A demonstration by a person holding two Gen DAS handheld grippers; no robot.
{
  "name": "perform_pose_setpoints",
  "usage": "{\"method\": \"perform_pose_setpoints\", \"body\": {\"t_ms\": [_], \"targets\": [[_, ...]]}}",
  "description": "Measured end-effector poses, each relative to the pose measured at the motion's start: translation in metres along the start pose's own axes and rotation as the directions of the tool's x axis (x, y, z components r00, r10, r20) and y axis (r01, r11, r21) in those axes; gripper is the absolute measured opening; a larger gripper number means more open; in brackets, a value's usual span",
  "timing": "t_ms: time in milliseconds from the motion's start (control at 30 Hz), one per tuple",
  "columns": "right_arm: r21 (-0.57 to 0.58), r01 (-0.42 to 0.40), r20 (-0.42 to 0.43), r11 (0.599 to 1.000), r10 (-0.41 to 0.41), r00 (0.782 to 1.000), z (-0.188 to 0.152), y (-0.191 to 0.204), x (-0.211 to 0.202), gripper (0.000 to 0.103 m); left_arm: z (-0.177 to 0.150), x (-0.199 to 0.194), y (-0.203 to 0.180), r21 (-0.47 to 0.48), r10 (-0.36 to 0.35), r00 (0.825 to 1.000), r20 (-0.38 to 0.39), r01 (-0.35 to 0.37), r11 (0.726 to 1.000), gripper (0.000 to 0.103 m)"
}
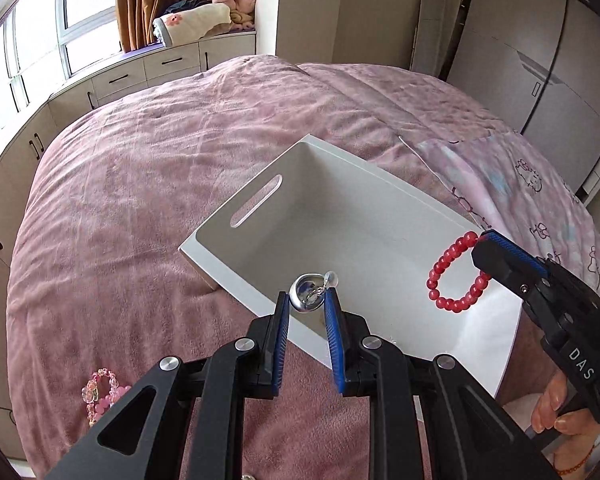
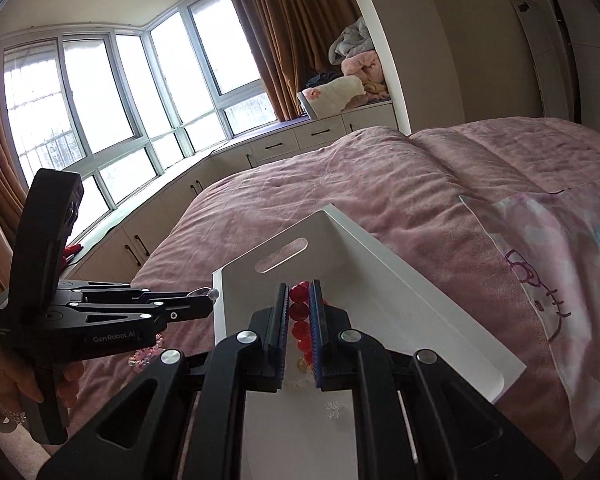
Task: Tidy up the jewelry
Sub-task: 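Carry pendant into white box with left tool while right tool releases red bracelet there, then move left tool to multicolour crystal bracelet while right tool reaches a silver charm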
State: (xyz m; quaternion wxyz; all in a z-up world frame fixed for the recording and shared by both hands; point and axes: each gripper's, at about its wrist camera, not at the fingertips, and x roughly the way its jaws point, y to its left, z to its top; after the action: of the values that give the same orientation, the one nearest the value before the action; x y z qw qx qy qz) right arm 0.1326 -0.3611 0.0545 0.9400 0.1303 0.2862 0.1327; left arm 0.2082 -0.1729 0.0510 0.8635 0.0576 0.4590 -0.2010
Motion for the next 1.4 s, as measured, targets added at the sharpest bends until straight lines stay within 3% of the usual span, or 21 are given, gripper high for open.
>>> {"method": "perform_pose_setpoints", "body": {"t_ms": [133, 233, 500, 567, 600, 633, 767, 967, 1033, 1200, 1300, 1400], "targets": [[0.004, 0.017, -0.058, 1.000, -0.017, 0.998, -0.008, -0.004, 0.015, 0.011, 0.009, 0.027, -0.003, 0.009, 0.006, 0.999, -0.045, -0.005, 1.000, 0.023], [-0.013, 0.015, -0.055, 1.000, -0.015, 0.998, -0.010, 0.001, 0.017, 0.012, 0.011, 0.037, -0.007, 0.035, 0.019, 0.998, -0.057, -0.018, 0.999, 0.024], [-0.047, 0.029, -0.039, 0.999, -0.030, 0.999, -0.011, 0.010, 0.019, 0.013, 0.018, 0.023, 0.001, 0.032, 0.042, 0.999, 0.010, -0.043, 0.999, 0.048], [-0.057, 0.017, -0.008, 0.998, -0.018, 1.000, -0.010, 0.012, 0.016, 0.026, 0.017, 0.007, 0.010, 0.017, 0.054, 0.997, 0.059, -0.055, 0.998, 0.056], [-0.065, 0.016, 0.013, 0.998, -0.015, 1.000, -0.010, 0.015, 0.013, 0.043, 0.014, -0.003, 0.015, 0.006, 0.063, 0.994, 0.086, -0.064, 0.998, 0.059], [-0.074, 0.012, 0.038, 0.997, -0.010, 0.999, -0.010, 0.019, 0.010, 0.052, 0.012, -0.013, 0.022, -0.009, 0.074, 0.991, 0.112, -0.074, 0.997, 0.068], [-0.119, -0.056, 0.101, 0.991, 0.069, 0.993, -0.010, 0.035, 0.000, 0.052, -0.013, -0.050, 0.056, -0.070, 0.138, 0.973, 0.186, -0.127, 0.989, 0.085], [-0.266, -0.175, 0.112, 0.948, 0.211, 0.971, -0.016, 0.079, -0.005, 0.065, -0.071, -0.072, 0.118, -0.178, 0.233, 0.958, 0.165, -0.204, 0.963, 0.089], [-0.302, -0.231, 0.078, 0.925, 0.265, 0.961, -0.022, 0.095, -0.003, 0.072, -0.091, -0.073, 0.138, -0.219, 0.268, 0.952, 0.148, -0.233, 0.948, 0.089], [-0.336, -0.344, -0.097, 0.877, 0.332, 0.938, -0.044, 0.137, 0.023, 0.073, -0.138, -0.067, 0.179, -0.311, 0.307, 0.945, 0.111, -0.260, 0.914, 0.089], [-0.352, -0.371, -0.231, 0.859, 0.304, 0.924, -0.064, 0.159, 0.048, 0.071, -0.167, -0.057, 0.195, -0.347, 0.318, 0.944, 0.087, -0.270, 0.898, 0.089], [-0.383, -0.367, -0.387, 0.848, 0.213, 0.897, -0.089, 0.175, 0.078, 0.065, -0.185, -0.046, 0.211, -0.380, 0.293, 0.954, 0.057, -0.251, 0.890, 0.089]]}}
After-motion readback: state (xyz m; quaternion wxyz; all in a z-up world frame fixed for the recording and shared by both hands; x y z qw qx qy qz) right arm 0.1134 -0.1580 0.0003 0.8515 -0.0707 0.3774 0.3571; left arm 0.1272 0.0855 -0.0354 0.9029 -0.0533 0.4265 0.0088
